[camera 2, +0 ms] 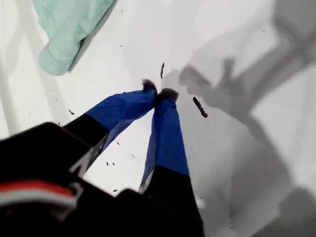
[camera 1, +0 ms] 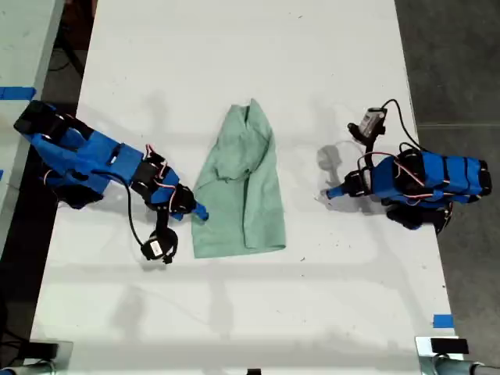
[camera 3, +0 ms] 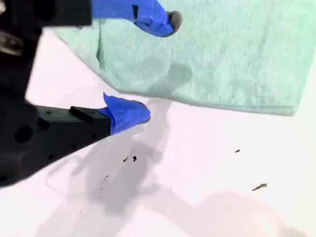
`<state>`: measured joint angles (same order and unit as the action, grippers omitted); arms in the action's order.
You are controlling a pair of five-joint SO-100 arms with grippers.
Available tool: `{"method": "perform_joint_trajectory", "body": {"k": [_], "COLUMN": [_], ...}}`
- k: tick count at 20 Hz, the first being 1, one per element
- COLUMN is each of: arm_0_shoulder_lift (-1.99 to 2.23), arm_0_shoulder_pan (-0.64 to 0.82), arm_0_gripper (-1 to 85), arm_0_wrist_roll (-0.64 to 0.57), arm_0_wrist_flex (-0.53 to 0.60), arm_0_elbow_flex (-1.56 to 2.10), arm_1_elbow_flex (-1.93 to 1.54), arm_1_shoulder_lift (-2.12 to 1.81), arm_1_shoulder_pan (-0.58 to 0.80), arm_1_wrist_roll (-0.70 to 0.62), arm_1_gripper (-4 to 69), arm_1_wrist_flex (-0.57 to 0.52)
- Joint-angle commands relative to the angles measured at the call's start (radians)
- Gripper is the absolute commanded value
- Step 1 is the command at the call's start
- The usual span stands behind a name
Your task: Fold t shirt
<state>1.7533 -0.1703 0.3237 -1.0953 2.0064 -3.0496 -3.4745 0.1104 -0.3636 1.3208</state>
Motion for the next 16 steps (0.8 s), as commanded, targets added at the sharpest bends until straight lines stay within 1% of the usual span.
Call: {"method": "perform_joint_trajectory", "body": {"k": [1,4,5,6,9,10,12,14,16], "arm_0_shoulder_lift": [-0.077,-0.21,-0.259,-0.301,-0.336,-0.324,-0.291,-0.253,-0.23], "arm_0_shoulder_pan": [0.035,0.051,0.055,0.057,0.046,0.041,0.038,0.044,0.064], "arm_0_gripper": [23.1,21.5,16.2,0.7,-0.3,-0.3,-0.3,-0.3,-0.3], "arm_0_wrist_roll": [0.023,0.037,0.028,0.025,0.031,0.032,0.044,0.061,0.103], "arm_0_wrist_flex": [0.023,0.054,0.067,0.075,0.077,0.054,-0.032,-0.133,-0.267], "arm_0_elbow_flex": [-0.063,-0.078,-0.092,-0.109,-0.127,-0.127,-0.127,-0.126,-0.121], "arm_1_elbow_flex": [-0.064,-0.064,-0.064,-0.064,-0.064,-0.064,-0.064,-0.064,-0.064], "arm_1_shoulder_lift": [-0.006,-0.006,-0.008,-0.008,-0.008,-0.008,-0.008,-0.009,-0.009], "arm_1_shoulder_pan": [0.002,0.002,0.002,0.002,0.002,0.0,0.0,0.0,0.0], "arm_1_wrist_roll": [-0.003,-0.005,-0.005,-0.006,-0.006,-0.006,-0.006,-0.008,-0.008], "arm_1_gripper": [2.3,2.3,2.3,2.3,2.3,2.3,2.3,2.3,2.3], "arm_1_wrist_flex": [0.002,0.002,0.002,0.002,0.002,0.002,0.002,0.002,0.002]}}
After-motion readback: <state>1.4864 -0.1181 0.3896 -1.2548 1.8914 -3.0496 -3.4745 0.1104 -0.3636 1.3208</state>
